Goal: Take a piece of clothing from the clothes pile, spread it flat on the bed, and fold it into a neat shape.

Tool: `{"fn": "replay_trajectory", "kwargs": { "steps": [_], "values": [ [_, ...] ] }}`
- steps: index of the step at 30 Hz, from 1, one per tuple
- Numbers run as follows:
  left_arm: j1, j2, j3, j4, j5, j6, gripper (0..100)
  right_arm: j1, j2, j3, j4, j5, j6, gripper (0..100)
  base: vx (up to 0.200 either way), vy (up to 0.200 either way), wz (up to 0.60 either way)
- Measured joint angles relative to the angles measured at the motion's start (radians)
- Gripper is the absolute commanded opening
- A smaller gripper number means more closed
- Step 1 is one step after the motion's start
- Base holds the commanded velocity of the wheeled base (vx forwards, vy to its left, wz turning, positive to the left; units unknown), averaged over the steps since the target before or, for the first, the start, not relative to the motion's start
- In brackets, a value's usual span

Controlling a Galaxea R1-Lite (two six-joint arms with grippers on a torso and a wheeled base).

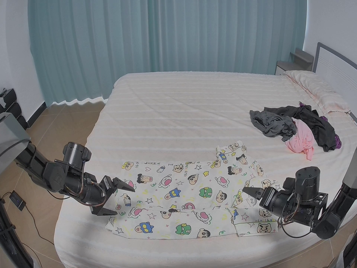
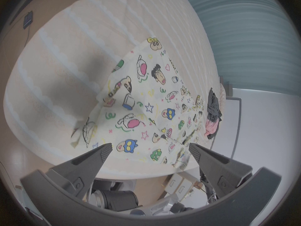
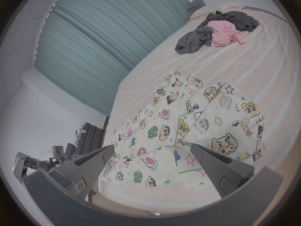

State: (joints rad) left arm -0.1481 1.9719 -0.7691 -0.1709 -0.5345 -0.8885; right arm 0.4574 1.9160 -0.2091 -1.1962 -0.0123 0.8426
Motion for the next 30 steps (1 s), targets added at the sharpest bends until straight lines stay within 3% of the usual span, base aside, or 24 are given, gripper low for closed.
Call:
{"fn": "replay_trajectory", "kwargs": {
  "steps": [4, 6, 9, 21, 30],
  "values": [
    [-0.036, 0.011, 0.005, -0.042, 0.101, -0.009, 100, 0.001, 0.005, 0.0, 0.0, 0.0, -0.001, 100, 0.0, 0.0, 0.0],
    [-0.05, 0.016, 0.013, -0.068, 0.113, -0.014, 100, 0.001, 0.007, 0.0, 0.0, 0.0, -0.001, 100, 0.0, 0.0, 0.0],
    [-0.06, 0.023, 0.023, -0.082, 0.116, -0.03, 100, 0.001, 0.011, 0.001, 0.0, 0.0, -0.002, 100, 0.0, 0.0, 0.0],
    [-0.055, 0.026, 0.025, -0.087, 0.083, -0.041, 100, 0.003, 0.023, 0.0, -0.001, 0.001, 0.0, 100, 0.0, 0.2, 0.0],
    [-0.053, 0.026, 0.027, -0.087, 0.083, -0.034, 100, 0.003, 0.034, 0.0, -0.001, 0.002, 0.0, 100, 0.0, 0.0, 0.0]
  ]
}}
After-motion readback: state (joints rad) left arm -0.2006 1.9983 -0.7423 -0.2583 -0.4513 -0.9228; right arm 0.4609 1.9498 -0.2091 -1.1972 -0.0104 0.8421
